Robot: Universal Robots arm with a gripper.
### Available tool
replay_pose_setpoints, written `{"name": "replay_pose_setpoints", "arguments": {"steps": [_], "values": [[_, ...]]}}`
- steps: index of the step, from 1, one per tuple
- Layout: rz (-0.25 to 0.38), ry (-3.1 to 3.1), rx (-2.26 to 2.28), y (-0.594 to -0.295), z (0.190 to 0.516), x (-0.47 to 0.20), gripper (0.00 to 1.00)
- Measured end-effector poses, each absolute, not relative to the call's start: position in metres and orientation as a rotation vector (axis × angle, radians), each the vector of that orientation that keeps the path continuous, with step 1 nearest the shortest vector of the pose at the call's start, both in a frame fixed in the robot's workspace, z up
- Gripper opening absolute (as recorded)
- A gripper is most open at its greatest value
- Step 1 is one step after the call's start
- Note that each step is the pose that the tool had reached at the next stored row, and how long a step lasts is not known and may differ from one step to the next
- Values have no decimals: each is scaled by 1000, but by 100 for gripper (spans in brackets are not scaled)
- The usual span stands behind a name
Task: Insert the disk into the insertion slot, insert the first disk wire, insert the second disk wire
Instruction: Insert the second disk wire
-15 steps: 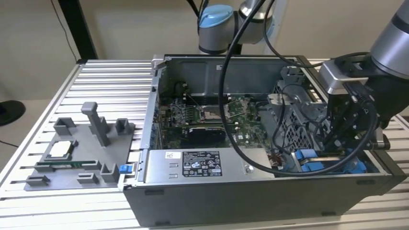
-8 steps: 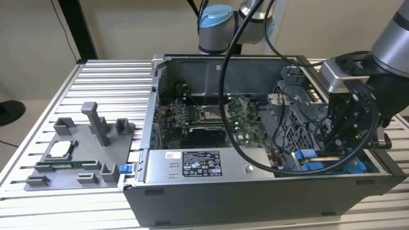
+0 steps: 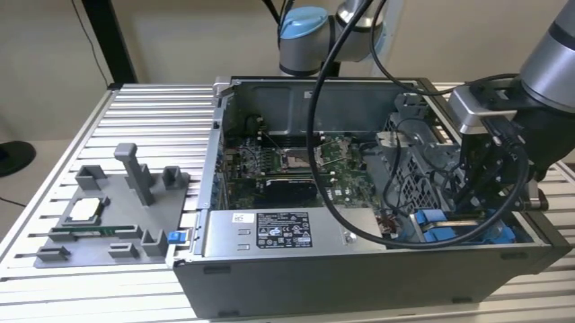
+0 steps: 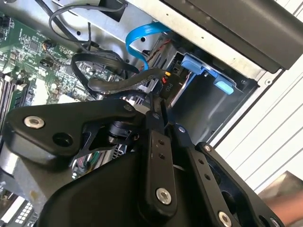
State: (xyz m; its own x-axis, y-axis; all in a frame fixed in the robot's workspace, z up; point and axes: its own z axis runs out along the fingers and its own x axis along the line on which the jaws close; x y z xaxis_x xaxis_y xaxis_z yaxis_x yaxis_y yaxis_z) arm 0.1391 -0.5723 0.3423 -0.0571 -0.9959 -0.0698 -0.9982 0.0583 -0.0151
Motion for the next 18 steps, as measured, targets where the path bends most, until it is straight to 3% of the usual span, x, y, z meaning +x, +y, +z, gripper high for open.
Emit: {"name": "replay_pose_setpoints", "arguments": {"steps": [18], "values": [[56,2238,-2114,-572,336,139,0]]}}
